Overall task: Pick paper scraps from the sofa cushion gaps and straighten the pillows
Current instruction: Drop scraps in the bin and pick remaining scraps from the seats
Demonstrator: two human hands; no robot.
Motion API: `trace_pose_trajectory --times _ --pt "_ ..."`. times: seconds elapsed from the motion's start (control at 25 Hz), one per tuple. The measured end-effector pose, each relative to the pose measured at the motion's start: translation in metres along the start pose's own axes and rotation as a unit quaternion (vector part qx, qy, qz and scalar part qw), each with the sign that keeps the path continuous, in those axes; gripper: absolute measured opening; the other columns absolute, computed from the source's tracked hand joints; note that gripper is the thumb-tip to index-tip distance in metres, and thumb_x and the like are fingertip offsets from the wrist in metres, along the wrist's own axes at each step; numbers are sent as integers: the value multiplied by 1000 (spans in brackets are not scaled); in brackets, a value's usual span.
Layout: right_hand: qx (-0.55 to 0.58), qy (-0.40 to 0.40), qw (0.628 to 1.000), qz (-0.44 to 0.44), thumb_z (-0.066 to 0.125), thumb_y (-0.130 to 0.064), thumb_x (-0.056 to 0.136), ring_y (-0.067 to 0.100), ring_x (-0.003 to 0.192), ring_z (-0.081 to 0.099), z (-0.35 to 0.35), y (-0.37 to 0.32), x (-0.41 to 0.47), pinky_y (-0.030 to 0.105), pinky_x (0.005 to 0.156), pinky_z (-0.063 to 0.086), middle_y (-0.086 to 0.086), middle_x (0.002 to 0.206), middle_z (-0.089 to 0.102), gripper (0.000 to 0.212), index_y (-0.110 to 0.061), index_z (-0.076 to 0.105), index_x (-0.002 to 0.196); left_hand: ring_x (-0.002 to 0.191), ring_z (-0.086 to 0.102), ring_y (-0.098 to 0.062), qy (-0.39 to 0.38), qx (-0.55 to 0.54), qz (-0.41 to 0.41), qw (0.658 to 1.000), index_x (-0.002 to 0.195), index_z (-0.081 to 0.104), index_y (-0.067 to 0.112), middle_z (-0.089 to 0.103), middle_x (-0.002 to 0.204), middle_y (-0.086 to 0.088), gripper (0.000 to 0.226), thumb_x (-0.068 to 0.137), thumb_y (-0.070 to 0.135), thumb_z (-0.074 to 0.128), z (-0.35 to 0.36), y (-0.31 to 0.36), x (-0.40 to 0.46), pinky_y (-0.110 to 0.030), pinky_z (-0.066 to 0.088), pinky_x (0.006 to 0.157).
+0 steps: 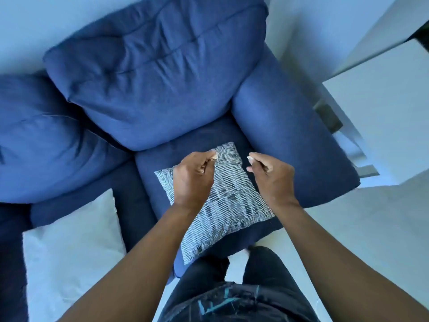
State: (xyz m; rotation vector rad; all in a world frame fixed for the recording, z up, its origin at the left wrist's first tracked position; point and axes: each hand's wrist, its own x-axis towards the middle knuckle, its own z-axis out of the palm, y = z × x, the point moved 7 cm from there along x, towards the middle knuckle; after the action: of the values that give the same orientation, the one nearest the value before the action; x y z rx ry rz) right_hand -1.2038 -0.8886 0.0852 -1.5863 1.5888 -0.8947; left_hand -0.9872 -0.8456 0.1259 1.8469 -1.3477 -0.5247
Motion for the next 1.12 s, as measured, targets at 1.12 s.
trace_pose_trajectory --times 1.12 --pt "56 -329 868 -369 66 -11 95 19 79 76 120 -263 -139 39 77 60 1 86 79 12 -8 76 99 84 69 -8 406 144 -210 878 96 78 23 75 90 10 12 88 17 73 -242 -5 -238 -26 55 75"
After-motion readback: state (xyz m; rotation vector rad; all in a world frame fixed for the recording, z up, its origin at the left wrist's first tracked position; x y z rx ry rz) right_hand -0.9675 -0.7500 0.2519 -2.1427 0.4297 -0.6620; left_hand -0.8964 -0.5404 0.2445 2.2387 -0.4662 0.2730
